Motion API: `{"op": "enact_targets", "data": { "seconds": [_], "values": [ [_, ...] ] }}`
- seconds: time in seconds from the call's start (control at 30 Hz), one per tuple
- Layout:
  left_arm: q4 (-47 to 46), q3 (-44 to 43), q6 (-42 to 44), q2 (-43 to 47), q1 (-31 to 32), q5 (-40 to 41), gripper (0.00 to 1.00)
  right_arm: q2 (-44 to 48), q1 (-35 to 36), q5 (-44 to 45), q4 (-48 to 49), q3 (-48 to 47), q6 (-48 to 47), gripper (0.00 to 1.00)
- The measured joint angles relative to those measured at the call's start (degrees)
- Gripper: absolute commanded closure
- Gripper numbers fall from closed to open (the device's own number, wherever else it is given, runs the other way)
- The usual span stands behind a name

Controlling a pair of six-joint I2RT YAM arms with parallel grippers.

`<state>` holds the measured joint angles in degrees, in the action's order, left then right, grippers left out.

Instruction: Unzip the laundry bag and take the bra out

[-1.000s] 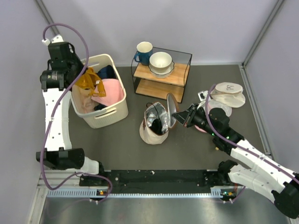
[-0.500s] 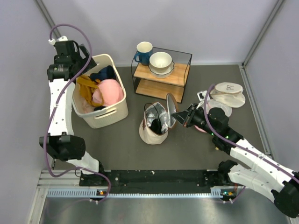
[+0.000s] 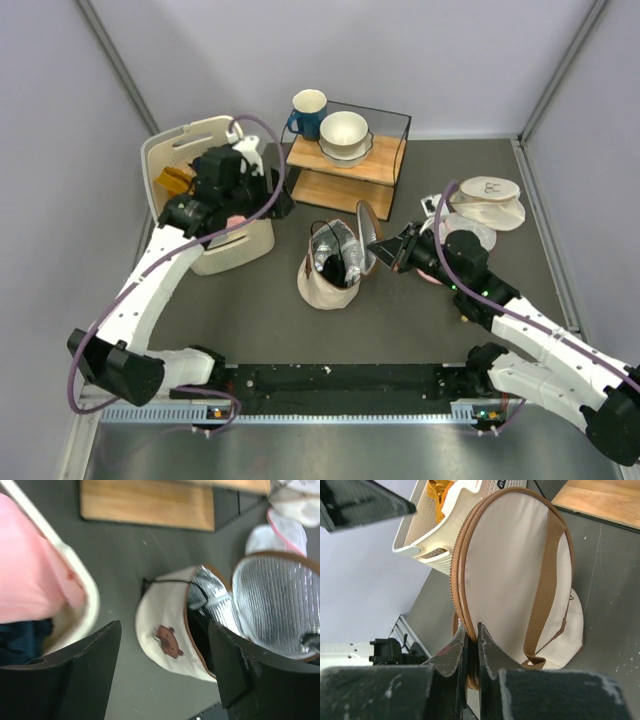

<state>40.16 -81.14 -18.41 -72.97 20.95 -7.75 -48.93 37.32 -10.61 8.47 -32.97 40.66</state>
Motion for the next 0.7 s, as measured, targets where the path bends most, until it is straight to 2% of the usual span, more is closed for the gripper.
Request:
{"op": "enact_targets", "data": {
  "seconds": [0.2, 0.27, 0.47, 0.7],
  "values": [
    [-3.3, 9.2, -3.3, 0.4, 8.2, -4.1, 0.34, 0.0, 0.0, 0.0, -1.0, 0.0, -0.7, 1.0],
    [-4.2, 10.3, -4.5, 0.2, 11.5, -4.4, 0.38, 0.0, 0.0, 0.1, -1.5, 0.0, -0.9, 1.0],
    [-7.8, 9.8, -7.2, -2.9, 19.6, -4.1, 0.42, 0.7, 0.0, 0.5, -2.6, 0.0, -1.6, 1.0],
    [-10.3, 9.8, -10.0, -11.1, 21.9, -2.9, 0.44, 3.4, 0.0, 2.0, -4.7, 0.0, -2.1, 1.0]
  ]
}}
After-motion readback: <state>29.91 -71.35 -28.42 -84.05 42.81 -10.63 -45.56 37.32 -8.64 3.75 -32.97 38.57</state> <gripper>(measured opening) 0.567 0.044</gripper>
